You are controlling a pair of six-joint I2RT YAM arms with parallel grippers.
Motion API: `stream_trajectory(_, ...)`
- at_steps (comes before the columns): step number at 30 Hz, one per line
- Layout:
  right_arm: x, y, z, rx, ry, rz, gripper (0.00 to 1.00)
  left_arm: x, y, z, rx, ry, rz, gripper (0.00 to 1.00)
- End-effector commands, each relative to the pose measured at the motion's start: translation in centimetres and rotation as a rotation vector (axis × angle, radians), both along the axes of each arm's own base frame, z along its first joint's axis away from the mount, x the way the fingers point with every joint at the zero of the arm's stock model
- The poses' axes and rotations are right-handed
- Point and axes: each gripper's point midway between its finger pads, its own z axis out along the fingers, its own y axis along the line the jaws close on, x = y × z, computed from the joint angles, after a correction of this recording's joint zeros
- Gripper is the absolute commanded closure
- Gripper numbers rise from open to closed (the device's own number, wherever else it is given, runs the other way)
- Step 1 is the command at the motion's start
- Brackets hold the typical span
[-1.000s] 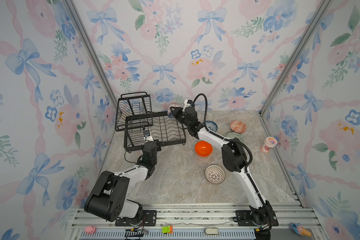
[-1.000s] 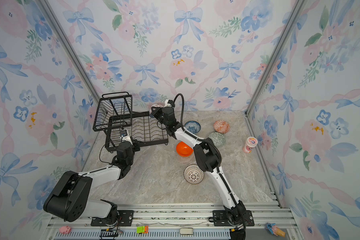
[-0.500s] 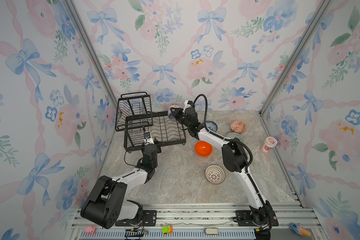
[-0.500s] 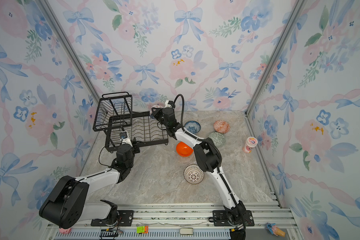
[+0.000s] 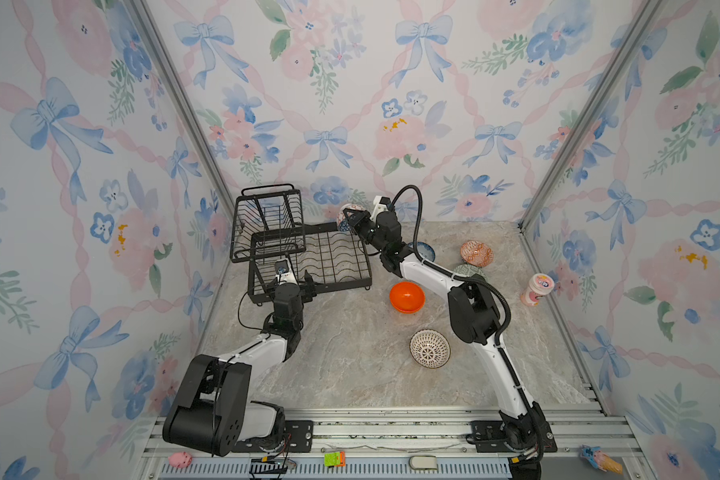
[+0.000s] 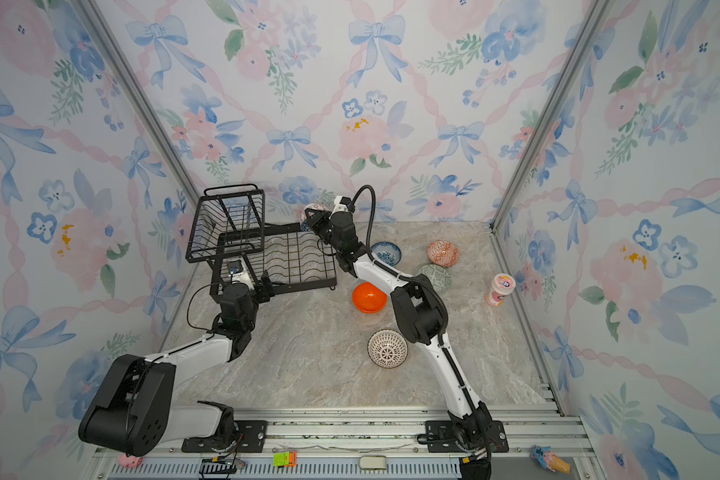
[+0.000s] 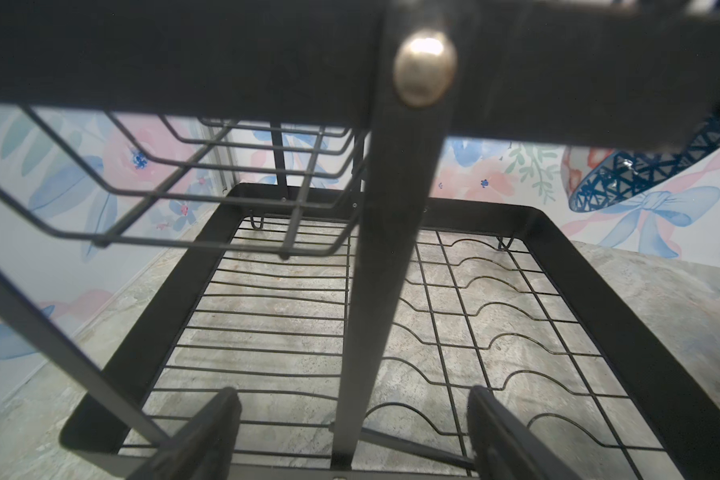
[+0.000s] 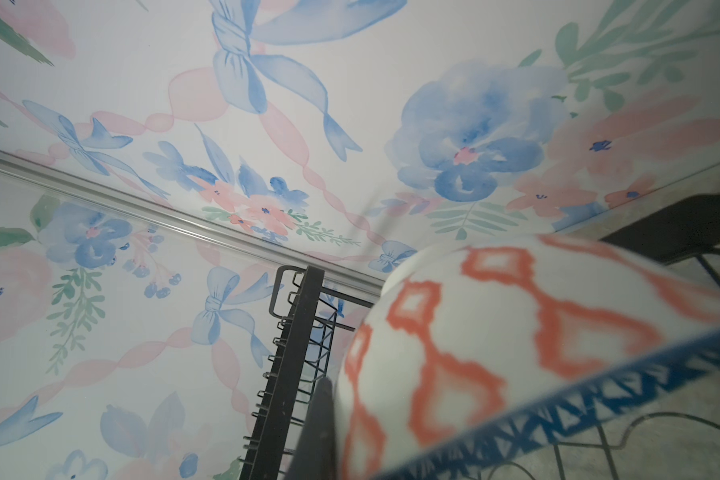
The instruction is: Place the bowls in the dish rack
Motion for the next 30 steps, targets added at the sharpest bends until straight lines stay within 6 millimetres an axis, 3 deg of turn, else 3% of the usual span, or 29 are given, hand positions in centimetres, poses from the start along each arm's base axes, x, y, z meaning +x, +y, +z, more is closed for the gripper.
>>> stream_trajectory(1,0.0,-1.8,5.1,0.112,-0.109,0.014,1.0,0.5,-0.9,0.6,0.053,-0.016,-0.066,0.11)
stream_trajectory(12,0.6,-4.7,5.0,0.163,-0.109,0.006,1.0,1.7,0.6,-0.3,0.058,-0.019,-0.047,0.11)
stream_trajectory(21,0.9,-5.4,4.5,0.183,-0.1,0.003,1.0,3.3,1.0,0.6,0.071,-0.036,-0.028,0.16)
stream_trajectory(25,1.0,-5.8,4.1,0.186,-0.094,-0.002,1.0,3.7,1.7,1.1,0.079,-0.05,0.014,0.3)
stream_trajectory(30,1.1,-6.2,4.2,0.187,-0.095,-0.009,1.0,4.2,1.7,1.0,0.064,-0.059,0.001,0.62)
